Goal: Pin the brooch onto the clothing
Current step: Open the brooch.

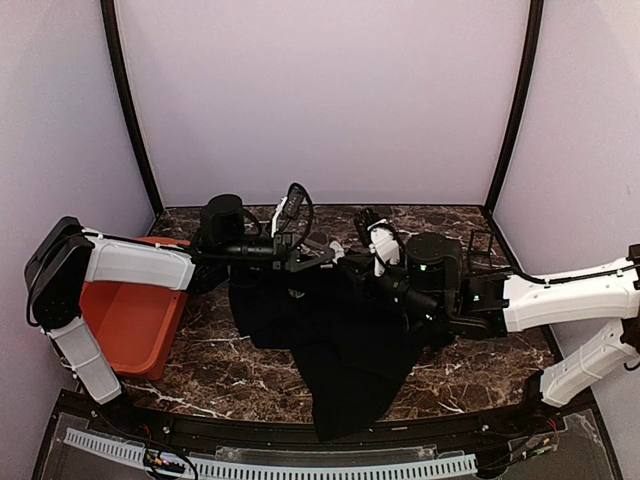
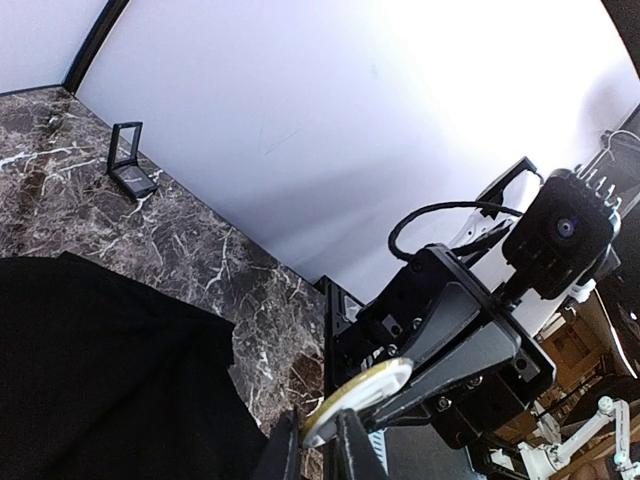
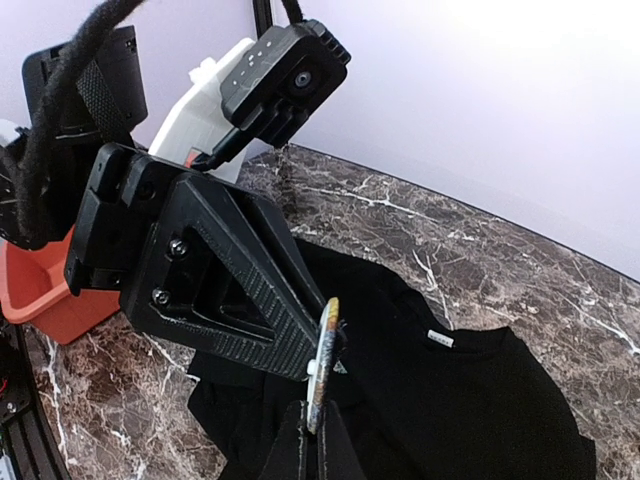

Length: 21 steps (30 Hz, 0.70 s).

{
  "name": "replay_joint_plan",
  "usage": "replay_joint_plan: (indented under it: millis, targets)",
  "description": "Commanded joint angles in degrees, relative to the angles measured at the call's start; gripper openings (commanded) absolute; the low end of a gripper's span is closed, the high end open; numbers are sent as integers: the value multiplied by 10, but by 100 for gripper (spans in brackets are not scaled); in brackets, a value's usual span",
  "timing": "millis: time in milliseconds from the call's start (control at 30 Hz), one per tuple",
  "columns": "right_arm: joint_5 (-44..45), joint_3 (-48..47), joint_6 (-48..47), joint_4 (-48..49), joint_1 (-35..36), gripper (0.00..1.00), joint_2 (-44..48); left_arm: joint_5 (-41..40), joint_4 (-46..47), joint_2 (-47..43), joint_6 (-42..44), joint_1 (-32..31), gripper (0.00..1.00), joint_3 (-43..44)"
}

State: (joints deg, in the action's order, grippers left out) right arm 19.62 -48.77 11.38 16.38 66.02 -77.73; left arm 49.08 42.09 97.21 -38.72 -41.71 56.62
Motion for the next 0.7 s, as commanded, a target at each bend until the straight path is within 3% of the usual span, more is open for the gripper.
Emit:
replay_joint_plan:
  millis: [0, 267, 367, 467, 667]
  targets:
    - [-125, 5, -24, 127, 31, 0, -34, 98, 123, 7, -64, -54, 6, 12]
    - [-114, 8, -58, 141, 31, 0, -43, 70, -38, -6, 23, -55, 8, 37]
    - [-120, 5, -62, 141, 31, 0, -46, 50, -128, -18, 101, -57, 11, 56]
    - [-125, 4, -59, 139, 31, 0, -46, 23, -237, -30, 170, -64, 23, 79]
    - [-131, 1, -56, 135, 31, 0, -42, 14, -258, -35, 196, -69, 33, 86]
